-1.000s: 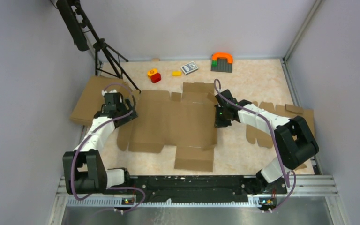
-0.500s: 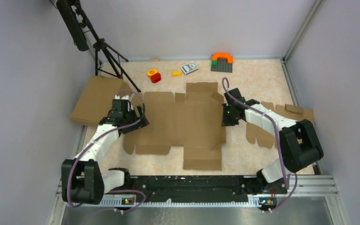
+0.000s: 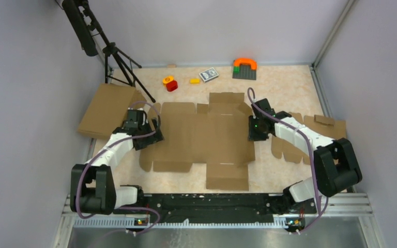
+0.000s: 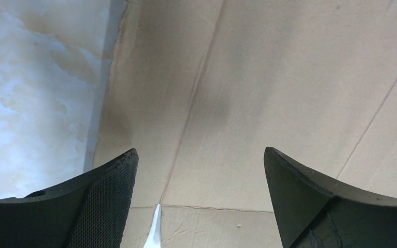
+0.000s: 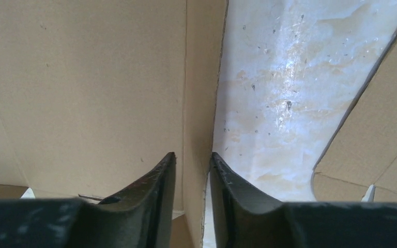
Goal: Fold the paper box
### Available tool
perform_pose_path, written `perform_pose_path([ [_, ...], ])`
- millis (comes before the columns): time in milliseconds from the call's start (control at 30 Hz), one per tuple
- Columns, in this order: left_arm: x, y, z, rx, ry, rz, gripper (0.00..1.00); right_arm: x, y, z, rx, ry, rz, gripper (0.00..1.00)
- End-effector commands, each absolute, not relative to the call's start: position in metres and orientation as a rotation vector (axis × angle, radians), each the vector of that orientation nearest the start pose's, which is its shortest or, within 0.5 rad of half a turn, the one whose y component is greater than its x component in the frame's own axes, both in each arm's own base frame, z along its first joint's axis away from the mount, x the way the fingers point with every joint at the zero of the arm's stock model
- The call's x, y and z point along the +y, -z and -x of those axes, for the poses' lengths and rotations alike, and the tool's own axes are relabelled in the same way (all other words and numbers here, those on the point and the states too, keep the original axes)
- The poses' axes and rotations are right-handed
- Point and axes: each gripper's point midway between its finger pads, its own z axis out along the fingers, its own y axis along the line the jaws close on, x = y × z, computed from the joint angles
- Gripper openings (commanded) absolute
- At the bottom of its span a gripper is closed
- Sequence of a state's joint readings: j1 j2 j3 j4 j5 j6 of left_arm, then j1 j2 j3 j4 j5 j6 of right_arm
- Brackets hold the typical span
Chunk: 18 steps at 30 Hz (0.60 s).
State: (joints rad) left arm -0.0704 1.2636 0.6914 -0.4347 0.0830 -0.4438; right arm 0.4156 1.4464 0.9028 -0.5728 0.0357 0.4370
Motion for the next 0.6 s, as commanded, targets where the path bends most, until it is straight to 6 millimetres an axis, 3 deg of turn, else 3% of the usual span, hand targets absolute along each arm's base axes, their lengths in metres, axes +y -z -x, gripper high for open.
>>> perform_pose_path([
  [0,-0.039,-0.060,-0.283,2.513,0.221,0.511,0.91,0.132,-0.068,-0.281,2.669,-0.210,-0.020,0.35],
  [100,-0.034,-0.068,-0.284,2.471,0.193,0.500,0.92,0.134,-0.068,-0.286,2.660,-0.230,-0.036,0.46],
  [333,-0.068,-0.084,-0.283,2.454,0.314,0.391,0.87,0.152,-0.082,-0.301,2.607,-0.420,-0.071,0.47],
  [433,-0.092,-0.097,-0.285,2.429,0.344,0.303,0.85,0.158,-0.084,-0.304,2.605,-0.458,-0.064,0.42],
  [567,-0.140,-0.122,-0.294,2.382,0.490,0.099,0.83,0.161,-0.082,-0.305,2.608,-0.473,-0.060,0.35],
])
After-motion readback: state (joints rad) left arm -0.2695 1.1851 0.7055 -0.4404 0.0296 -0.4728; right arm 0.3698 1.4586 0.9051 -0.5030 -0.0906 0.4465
